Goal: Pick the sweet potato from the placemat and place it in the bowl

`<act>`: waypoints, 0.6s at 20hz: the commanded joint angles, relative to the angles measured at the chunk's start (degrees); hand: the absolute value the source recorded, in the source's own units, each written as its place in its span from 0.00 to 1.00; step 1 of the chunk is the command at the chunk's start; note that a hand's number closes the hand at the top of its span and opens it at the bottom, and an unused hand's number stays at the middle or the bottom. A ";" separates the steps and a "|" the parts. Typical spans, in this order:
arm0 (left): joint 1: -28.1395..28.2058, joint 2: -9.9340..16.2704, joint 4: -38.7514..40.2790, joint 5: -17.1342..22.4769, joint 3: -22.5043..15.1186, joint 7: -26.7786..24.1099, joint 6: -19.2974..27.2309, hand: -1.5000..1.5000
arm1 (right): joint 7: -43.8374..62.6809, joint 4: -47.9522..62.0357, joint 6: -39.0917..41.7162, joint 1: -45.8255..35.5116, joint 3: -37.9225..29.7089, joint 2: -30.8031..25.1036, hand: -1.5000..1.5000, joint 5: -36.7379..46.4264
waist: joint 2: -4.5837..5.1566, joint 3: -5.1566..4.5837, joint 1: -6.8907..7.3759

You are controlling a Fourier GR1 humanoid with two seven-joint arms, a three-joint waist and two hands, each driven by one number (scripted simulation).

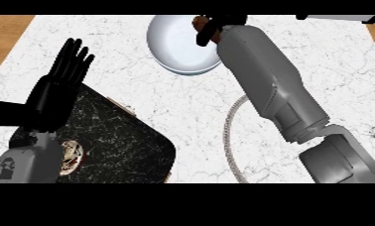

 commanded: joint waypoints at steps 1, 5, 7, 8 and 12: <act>-1.27 -0.29 0.72 -0.81 -0.69 0.62 0.51 0.50 | -3.59 5.00 3.44 -0.52 -3.76 0.65 0.00 -3.61 | 0.43 0.04 0.75; -0.54 1.71 -0.95 1.50 1.02 1.98 -1.40 0.50 | -12.79 4.75 2.99 0.04 -6.65 -1.24 0.00 -6.22 | 0.25 0.09 1.24; -0.81 0.58 0.50 0.16 0.30 0.43 -0.67 0.50 | -17.69 3.31 -1.02 2.22 -9.03 -0.49 0.00 -8.45 | 0.51 0.13 0.72; -0.19 1.24 -0.24 1.05 0.95 0.84 -1.33 0.50 | -18.86 2.32 -1.52 1.68 -11.06 -1.24 0.00 -10.35 | 0.21 0.15 0.68; -1.08 0.21 -0.58 0.29 0.18 1.66 0.20 0.50 | -21.73 -1.38 -7.94 1.30 -19.48 0.51 0.00 -18.29 | -0.03 0.23 0.24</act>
